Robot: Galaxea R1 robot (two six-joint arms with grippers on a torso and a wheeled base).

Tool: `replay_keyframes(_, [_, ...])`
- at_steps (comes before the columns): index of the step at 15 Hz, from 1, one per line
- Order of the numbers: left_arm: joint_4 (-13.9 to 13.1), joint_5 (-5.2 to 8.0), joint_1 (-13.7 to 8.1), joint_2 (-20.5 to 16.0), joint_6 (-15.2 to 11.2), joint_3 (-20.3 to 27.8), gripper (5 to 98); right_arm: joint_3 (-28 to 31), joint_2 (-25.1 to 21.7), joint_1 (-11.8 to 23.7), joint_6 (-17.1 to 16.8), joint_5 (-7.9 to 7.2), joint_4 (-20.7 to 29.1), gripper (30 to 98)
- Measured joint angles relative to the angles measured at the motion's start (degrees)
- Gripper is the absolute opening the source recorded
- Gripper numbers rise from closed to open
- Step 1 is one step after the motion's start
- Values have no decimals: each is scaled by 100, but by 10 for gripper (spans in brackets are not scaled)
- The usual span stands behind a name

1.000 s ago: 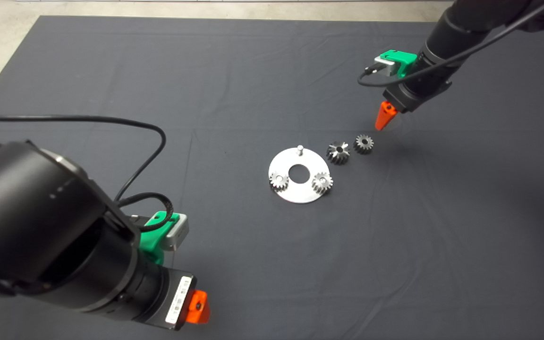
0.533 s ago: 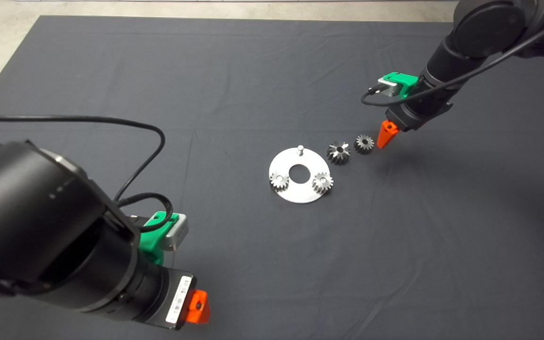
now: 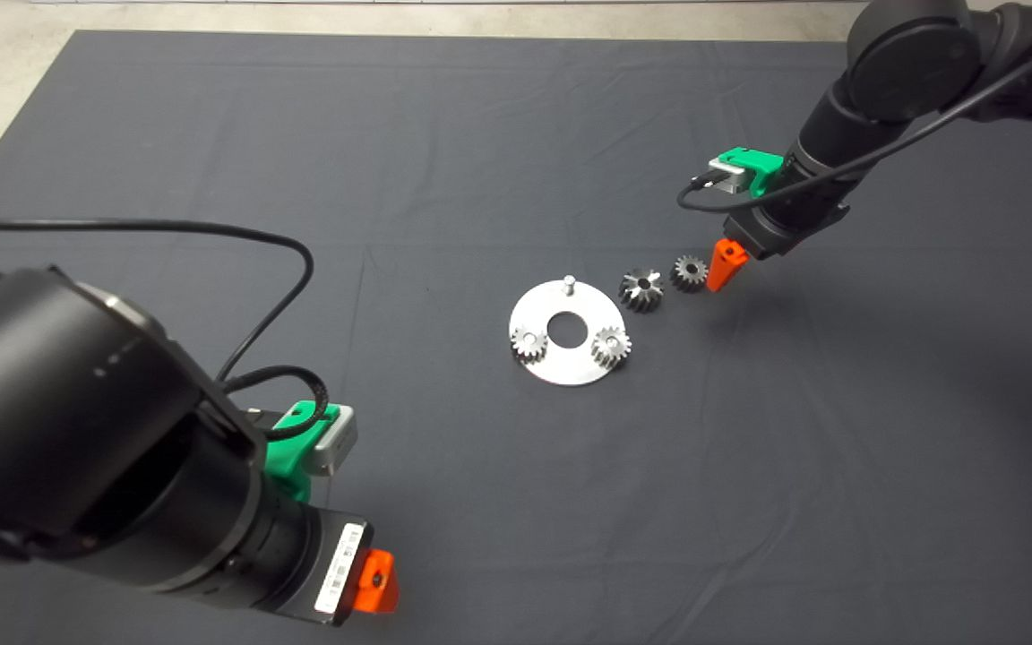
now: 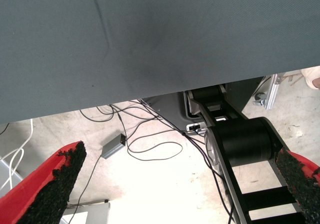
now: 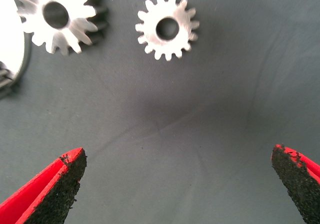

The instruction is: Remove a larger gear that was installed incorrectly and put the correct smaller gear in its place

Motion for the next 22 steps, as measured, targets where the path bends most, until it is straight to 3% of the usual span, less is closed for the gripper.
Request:
replay_keyframes(4, [0,1,0,2,0,0,981,-82,44,-202,2,1,-43,978])
replay_keyframes(22, [0,-1,0,2,0,0,981,-766,378,-336,-22,2,-566,977])
